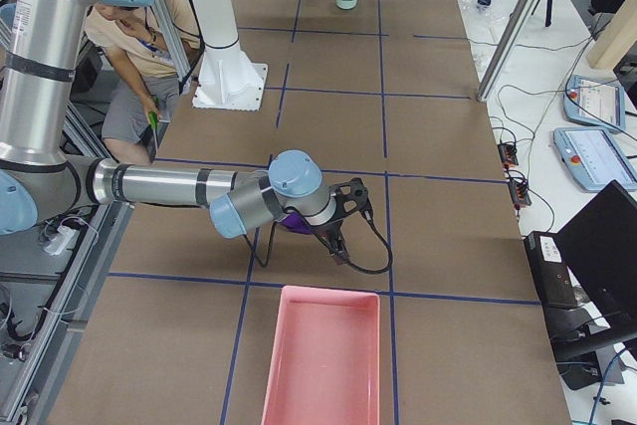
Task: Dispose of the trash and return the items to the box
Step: 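Carry the yellow cup with the left gripper into the clear bin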
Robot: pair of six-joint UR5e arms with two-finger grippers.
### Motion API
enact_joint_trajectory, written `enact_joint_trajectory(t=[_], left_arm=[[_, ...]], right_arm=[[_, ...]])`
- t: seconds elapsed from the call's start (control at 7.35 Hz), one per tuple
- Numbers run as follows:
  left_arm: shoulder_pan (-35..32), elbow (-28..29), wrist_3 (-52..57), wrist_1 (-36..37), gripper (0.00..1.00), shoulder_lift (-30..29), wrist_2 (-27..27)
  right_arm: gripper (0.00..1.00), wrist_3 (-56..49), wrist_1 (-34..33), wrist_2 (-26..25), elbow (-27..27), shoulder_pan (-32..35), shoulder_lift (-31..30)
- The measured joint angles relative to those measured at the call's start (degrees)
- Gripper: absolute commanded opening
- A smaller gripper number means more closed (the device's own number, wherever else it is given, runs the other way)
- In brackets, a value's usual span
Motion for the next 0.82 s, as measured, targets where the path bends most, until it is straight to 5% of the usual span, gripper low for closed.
enact_joint_trajectory(t=[0.82], left_arm=[[2.03, 12.15, -10.21, -17.08, 0.0, -0.01, -2.96]], right_arm=[[1.0, 0.05, 0.03, -0.17, -0.19, 0.0, 0.0]])
